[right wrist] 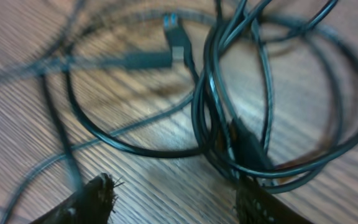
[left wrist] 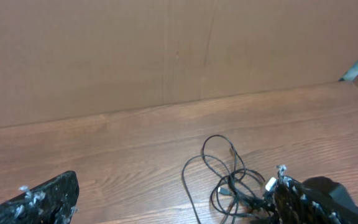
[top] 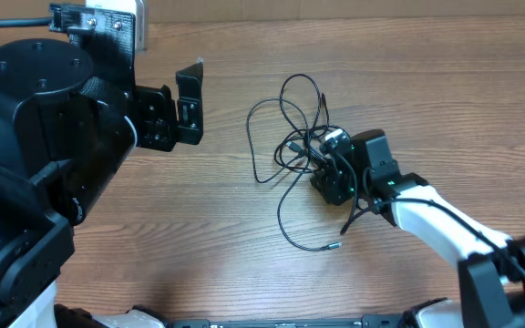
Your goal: Untangle cables
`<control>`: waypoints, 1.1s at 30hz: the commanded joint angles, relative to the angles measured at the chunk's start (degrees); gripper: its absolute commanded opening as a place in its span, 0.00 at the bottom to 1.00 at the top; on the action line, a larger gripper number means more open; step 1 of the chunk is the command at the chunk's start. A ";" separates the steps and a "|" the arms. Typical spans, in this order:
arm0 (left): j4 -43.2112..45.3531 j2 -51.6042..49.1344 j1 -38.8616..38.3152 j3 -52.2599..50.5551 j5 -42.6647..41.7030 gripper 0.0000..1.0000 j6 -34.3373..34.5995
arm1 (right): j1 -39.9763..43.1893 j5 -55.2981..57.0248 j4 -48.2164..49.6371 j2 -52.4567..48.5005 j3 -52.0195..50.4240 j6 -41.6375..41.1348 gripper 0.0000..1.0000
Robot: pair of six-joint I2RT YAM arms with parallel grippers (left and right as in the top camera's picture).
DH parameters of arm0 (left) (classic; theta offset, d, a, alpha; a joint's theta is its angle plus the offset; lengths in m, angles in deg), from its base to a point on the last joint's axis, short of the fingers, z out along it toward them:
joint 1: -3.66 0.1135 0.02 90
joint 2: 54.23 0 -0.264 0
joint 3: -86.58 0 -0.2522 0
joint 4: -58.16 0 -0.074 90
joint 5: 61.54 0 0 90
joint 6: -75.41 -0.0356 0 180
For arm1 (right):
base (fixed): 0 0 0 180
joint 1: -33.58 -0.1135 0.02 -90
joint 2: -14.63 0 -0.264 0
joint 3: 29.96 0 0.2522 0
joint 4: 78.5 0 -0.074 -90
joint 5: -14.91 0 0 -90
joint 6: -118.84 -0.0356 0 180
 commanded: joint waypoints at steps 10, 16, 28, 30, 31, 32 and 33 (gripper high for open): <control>-0.83 0.35 0.15 0.13 1.20 1.00 -1.55 | -0.11 -15.50 -8.31 1.73 5.86 -1.97 0.04; -2.36 0.35 0.15 0.13 1.20 1.00 -1.55 | -0.33 -14.38 -21.49 15.06 25.83 -11.93 0.04; -6.67 -2.58 0.15 0.09 1.18 1.00 -1.57 | -0.33 -10.27 -24.24 20.85 64.46 -17.79 0.04; -7.41 -3.30 0.15 0.09 1.20 1.00 -1.60 | -0.33 -9.44 -22.47 20.15 66.88 -18.95 0.04; -7.56 -3.52 0.15 0.09 1.20 1.00 -1.77 | -0.31 -9.46 -21.22 19.89 67.58 -20.17 0.04; -7.74 -3.80 0.15 0.09 1.20 1.00 -2.21 | -0.33 -9.88 -19.17 19.65 68.46 -22.21 0.04; -7.85 -4.02 0.15 0.09 1.22 1.00 -2.93 | -0.33 -11.04 -16.61 19.58 69.13 -23.52 0.04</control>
